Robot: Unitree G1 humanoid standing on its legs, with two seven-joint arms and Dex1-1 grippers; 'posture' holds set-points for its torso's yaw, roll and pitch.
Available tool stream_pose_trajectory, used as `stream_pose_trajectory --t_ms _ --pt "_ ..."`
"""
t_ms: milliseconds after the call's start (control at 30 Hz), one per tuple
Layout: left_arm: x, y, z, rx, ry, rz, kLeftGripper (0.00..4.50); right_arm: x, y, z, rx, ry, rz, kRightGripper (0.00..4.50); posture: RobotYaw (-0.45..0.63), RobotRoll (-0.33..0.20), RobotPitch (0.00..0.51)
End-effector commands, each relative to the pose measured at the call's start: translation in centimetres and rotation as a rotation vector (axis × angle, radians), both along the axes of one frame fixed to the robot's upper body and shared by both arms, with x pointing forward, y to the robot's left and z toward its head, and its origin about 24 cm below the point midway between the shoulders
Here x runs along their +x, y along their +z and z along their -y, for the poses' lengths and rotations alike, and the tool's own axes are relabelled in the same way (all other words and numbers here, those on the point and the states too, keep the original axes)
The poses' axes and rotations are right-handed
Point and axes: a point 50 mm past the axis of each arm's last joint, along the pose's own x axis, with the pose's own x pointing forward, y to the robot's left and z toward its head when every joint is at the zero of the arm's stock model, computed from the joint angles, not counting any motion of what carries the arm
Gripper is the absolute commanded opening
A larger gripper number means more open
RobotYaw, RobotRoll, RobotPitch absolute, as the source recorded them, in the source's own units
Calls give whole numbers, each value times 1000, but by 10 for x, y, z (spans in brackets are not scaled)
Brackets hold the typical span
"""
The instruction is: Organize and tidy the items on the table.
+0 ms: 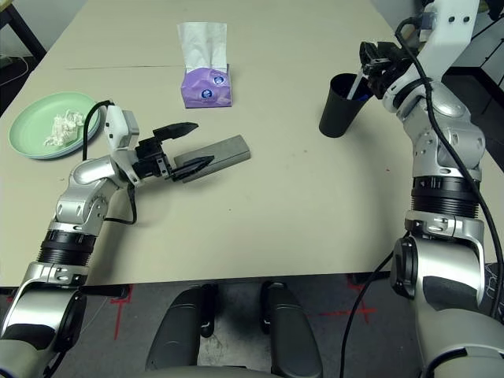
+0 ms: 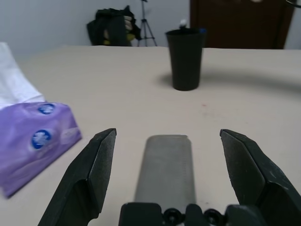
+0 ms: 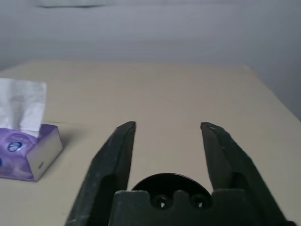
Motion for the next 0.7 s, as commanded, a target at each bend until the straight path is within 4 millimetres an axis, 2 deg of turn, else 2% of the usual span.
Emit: stream_pose_trajectory --t_ms 33,133,267,400,500,700 --pt "2 11 -5 -42 89 35 4500 -7 -11 0 13 24 15 4463 101 0 147" --pt "4 13 -11 -70 173 42 4500 -10 -15 1 29 8 21 4463 104 0 147" --pt "5 17 -23 -193 381 69 4500 -20 -23 -4 101 85 69 4463 98 0 144" --pt "-2 8 -38 -215 461 53 4500 -35 -47 -5 117 134 75 4463 103 0 145" --pt "-5 2 -56 -162 521 30 4500 -43 -66 0 103 118 44 4463 104 0 146" --pt "2 7 -108 -170 868 66 4500 -46 -91 16 94 -126 46 4463 98 0 142"
